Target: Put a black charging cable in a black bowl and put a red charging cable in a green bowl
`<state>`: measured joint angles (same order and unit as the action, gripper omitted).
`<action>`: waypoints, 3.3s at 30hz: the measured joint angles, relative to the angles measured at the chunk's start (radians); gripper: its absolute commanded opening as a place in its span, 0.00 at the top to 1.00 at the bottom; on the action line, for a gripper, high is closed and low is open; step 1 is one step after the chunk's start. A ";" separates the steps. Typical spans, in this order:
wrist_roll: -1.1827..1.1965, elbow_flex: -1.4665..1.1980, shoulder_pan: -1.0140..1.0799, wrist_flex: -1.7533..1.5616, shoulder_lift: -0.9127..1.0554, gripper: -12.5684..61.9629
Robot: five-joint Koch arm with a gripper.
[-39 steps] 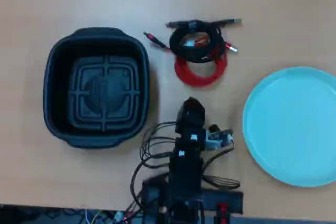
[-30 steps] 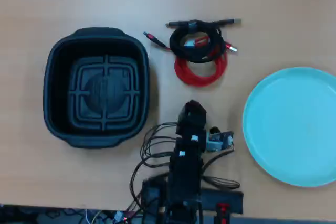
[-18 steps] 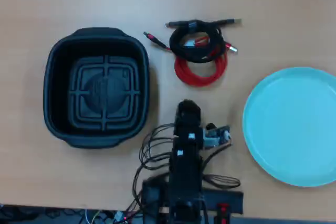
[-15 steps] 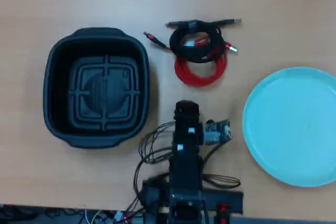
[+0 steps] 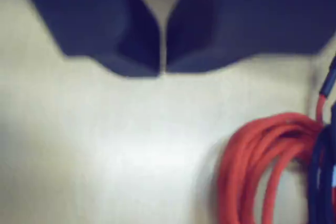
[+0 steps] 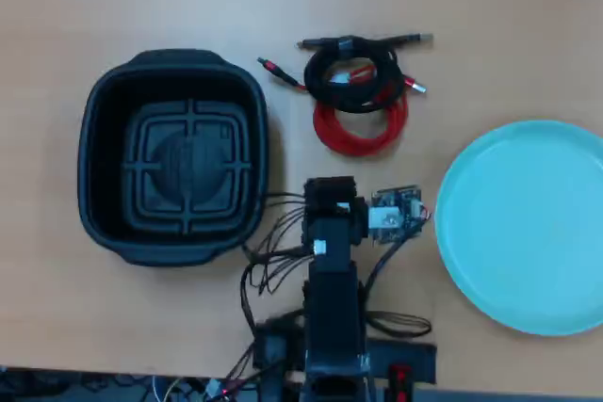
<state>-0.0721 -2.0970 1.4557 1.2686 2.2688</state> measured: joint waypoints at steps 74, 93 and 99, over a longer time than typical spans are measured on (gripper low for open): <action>0.227 0.638 0.069 -0.144 -0.953 0.47; 0.230 0.637 0.075 -0.153 -0.954 0.93; 0.230 0.637 0.069 -0.153 -0.954 0.93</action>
<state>0.1580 -1.4603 1.5248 1.1152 1.3146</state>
